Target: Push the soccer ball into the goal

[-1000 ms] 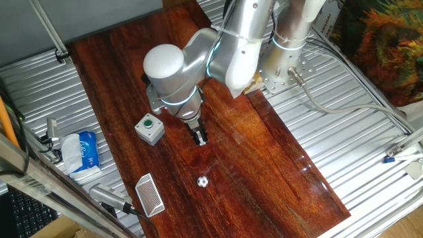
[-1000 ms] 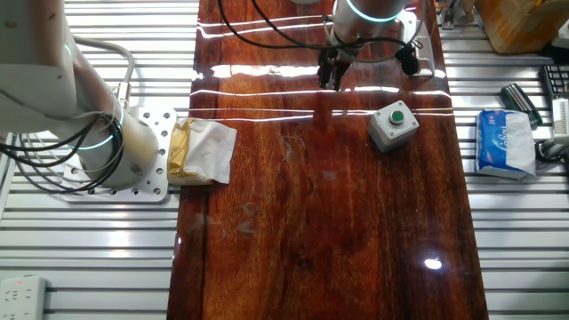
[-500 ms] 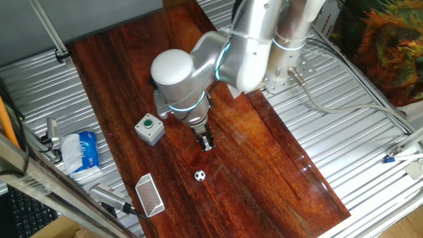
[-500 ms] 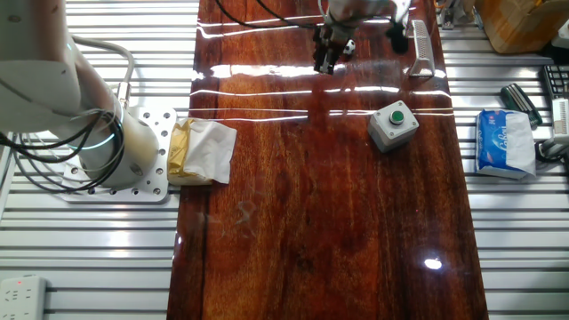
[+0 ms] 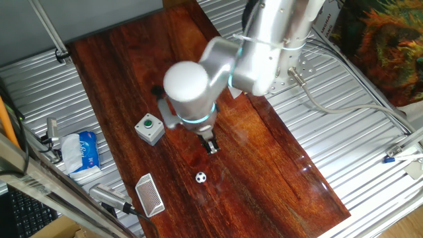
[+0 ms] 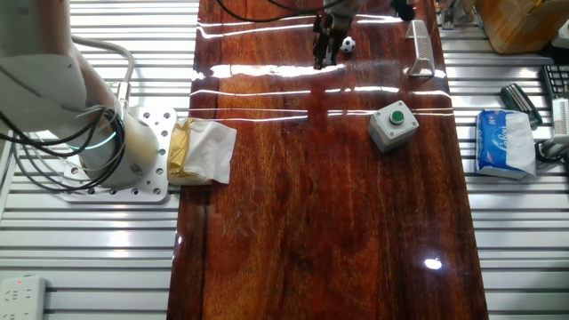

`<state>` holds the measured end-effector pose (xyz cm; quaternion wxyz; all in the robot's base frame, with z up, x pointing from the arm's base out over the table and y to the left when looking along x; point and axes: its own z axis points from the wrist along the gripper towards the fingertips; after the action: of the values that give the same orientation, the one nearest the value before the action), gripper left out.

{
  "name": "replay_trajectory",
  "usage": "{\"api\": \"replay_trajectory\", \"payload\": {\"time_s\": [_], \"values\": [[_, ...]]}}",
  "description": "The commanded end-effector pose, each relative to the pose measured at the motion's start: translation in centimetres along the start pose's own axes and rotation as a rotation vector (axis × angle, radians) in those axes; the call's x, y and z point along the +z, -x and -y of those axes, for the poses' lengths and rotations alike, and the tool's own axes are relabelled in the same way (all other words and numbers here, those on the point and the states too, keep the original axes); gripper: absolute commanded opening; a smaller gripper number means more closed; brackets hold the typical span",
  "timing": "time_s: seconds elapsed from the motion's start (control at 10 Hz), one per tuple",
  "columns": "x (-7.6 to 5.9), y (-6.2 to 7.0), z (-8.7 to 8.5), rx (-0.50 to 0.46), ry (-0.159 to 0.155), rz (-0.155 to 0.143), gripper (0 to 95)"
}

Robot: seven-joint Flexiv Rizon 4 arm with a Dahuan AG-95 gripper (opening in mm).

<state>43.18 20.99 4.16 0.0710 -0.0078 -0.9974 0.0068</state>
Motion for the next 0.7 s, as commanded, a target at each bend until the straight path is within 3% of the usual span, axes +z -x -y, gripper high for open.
{"api": "replay_trajectory", "payload": {"time_s": [0.1, 0.5, 0.7], "values": [[-0.2, -1.0, -1.8, -0.018, -0.006, 0.044, 0.0], [0.1, -0.7, -4.1, 0.041, -0.001, 0.062, 0.0], [0.1, -0.6, -4.3, 0.054, 0.009, 0.068, 0.0]]}}
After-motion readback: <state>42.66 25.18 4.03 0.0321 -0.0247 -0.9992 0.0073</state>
